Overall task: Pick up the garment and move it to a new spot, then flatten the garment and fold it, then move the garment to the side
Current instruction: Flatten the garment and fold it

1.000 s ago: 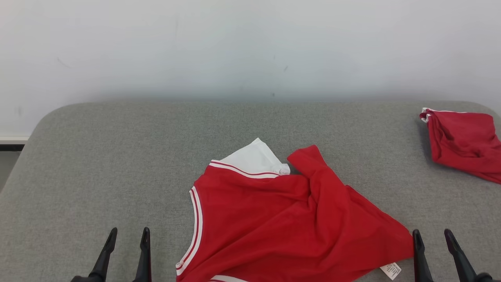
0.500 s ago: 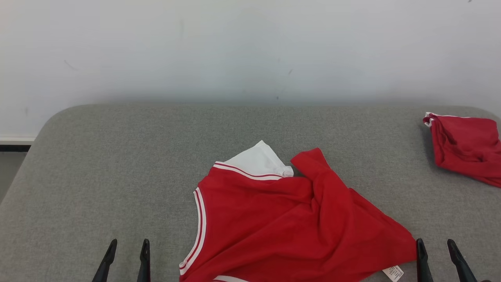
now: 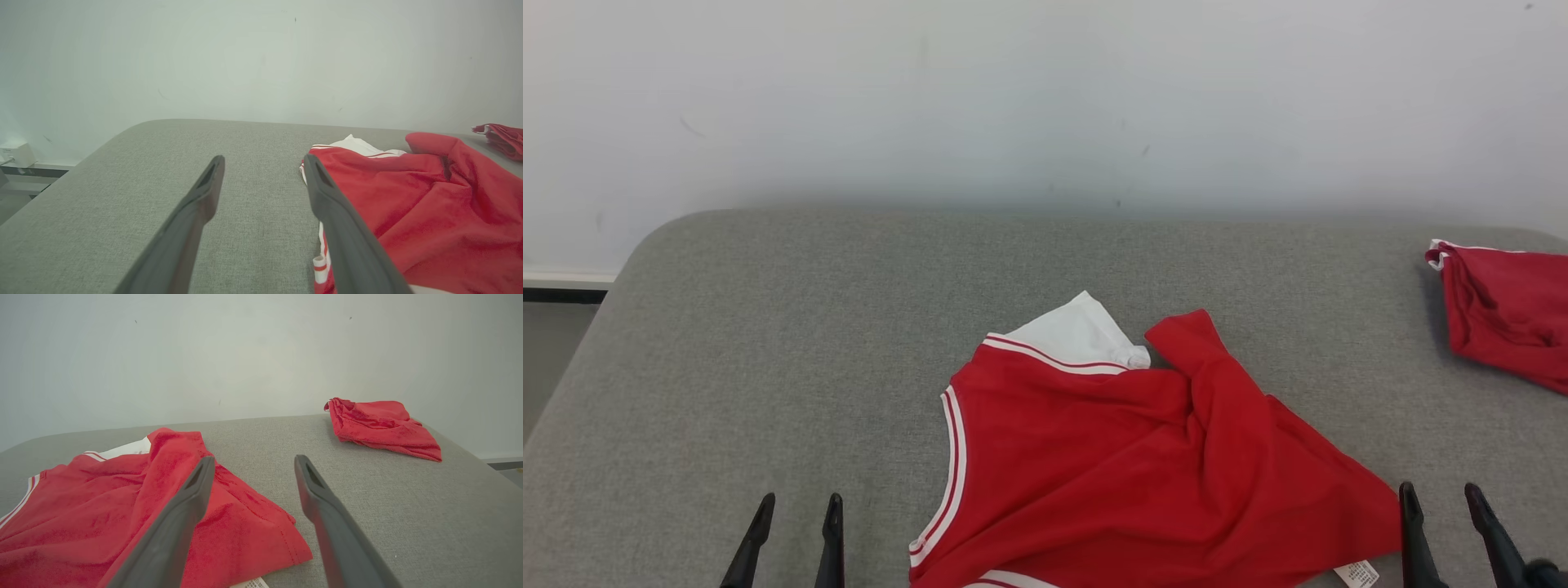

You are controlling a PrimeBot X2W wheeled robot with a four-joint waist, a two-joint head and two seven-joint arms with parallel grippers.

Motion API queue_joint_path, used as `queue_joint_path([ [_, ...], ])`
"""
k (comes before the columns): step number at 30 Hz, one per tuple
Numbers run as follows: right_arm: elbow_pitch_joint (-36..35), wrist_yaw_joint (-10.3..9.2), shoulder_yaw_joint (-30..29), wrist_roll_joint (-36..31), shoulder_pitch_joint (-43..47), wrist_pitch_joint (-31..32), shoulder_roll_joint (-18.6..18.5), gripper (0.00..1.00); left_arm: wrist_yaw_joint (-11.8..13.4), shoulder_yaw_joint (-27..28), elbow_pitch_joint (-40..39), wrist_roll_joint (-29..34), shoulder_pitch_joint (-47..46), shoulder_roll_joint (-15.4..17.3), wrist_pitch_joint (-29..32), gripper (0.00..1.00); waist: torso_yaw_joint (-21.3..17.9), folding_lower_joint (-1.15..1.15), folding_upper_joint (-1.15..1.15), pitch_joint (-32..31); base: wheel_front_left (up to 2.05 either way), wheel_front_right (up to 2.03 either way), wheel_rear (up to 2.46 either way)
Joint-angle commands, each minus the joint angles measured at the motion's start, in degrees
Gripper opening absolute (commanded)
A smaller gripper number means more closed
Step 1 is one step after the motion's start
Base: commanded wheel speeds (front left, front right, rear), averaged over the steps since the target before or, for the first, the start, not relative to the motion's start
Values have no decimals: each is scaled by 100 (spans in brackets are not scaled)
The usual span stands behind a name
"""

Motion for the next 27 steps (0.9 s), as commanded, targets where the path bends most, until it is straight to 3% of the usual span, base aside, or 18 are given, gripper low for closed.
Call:
queue_joint_path([
  [1,18,-15,-31,-36,-170,52,-76,100,14,1,16,-15,-89,5,-17,100,74,0,0,38,0,0,0],
  [7,299,-16,40,-193,-976,576,-370,100,1,-80,71,-79,-263,-25,-17,100,302,0,0,210,0,0,0],
  [15,1213,-16,267,-200,-2121,1354,-796,100,-8,-185,114,-96,-506,-112,-17,100,691,0,0,523,0,0,0],
  [27,2955,-16,1266,96,-3202,2071,-1278,100,-15,-197,206,-137,-825,-199,-17,100,1032,0,0,858,0,0,0],
])
